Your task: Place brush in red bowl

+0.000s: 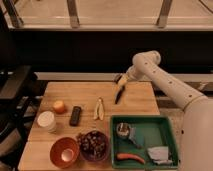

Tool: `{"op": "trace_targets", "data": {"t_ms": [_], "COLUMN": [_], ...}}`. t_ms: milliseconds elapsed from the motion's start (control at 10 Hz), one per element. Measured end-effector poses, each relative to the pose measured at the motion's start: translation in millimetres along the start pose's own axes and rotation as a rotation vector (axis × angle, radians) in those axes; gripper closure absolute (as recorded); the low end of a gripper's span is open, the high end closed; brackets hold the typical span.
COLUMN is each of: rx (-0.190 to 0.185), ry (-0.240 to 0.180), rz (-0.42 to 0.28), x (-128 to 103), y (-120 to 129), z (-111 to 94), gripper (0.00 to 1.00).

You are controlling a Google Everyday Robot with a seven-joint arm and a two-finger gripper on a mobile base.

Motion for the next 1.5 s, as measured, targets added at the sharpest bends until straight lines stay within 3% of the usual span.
{"op": "trace_targets", "data": {"t_ms": [400, 1300, 1500], "rx": [-0.027, -0.016, -0.016], "ry": [0.024, 0.115, 0.131], "rz": [0.045, 0.054, 0.055], "x": [-4, 2, 7], "y": [5, 11, 8], "z": [30, 117, 137], "gripper": [0.29, 0.29, 0.35]}}
